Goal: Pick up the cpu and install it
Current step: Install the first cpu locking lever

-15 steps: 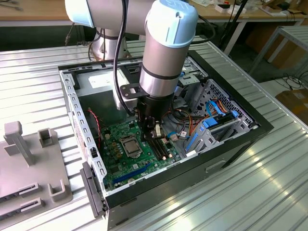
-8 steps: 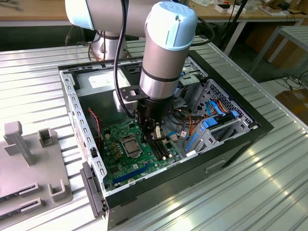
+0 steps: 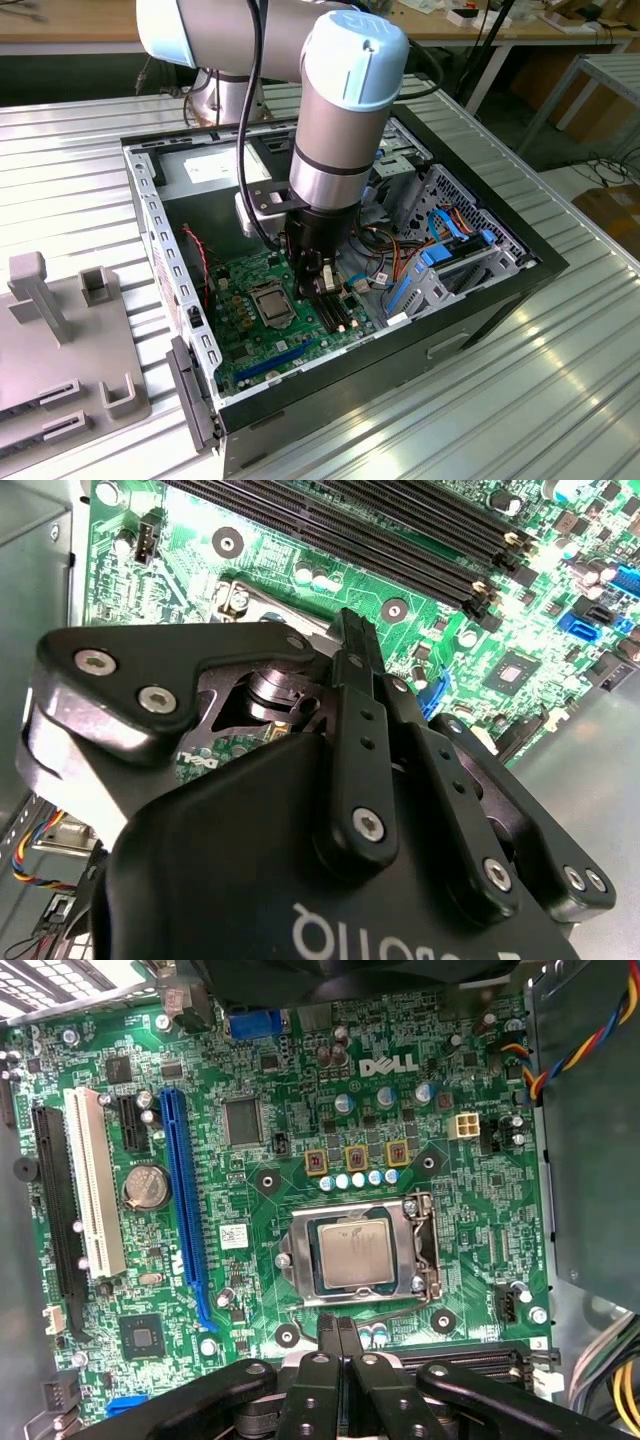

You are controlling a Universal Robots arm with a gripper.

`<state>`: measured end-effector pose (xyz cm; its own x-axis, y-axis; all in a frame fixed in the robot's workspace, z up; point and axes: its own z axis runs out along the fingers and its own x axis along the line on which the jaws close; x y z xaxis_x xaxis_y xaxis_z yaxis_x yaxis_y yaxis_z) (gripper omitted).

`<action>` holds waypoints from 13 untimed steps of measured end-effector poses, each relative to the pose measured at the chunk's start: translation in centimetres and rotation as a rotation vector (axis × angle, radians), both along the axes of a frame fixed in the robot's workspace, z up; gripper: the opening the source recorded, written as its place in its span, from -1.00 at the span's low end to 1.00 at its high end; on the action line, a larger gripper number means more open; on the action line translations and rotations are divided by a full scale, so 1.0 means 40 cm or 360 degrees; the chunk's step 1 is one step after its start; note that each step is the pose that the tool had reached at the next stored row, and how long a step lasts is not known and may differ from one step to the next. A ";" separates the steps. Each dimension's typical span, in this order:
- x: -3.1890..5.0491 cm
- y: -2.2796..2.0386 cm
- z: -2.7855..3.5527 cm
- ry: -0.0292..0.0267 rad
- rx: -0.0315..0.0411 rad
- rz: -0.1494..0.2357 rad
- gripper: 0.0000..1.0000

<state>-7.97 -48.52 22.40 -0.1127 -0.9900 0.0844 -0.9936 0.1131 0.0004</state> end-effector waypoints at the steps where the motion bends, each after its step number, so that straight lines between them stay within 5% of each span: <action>1: 0.000 0.000 -0.001 -0.00001 0.0000 0.0001 -0.79; 13: 0.000 -0.007 -0.009 -0.00002 -0.0014 0.0009 -0.79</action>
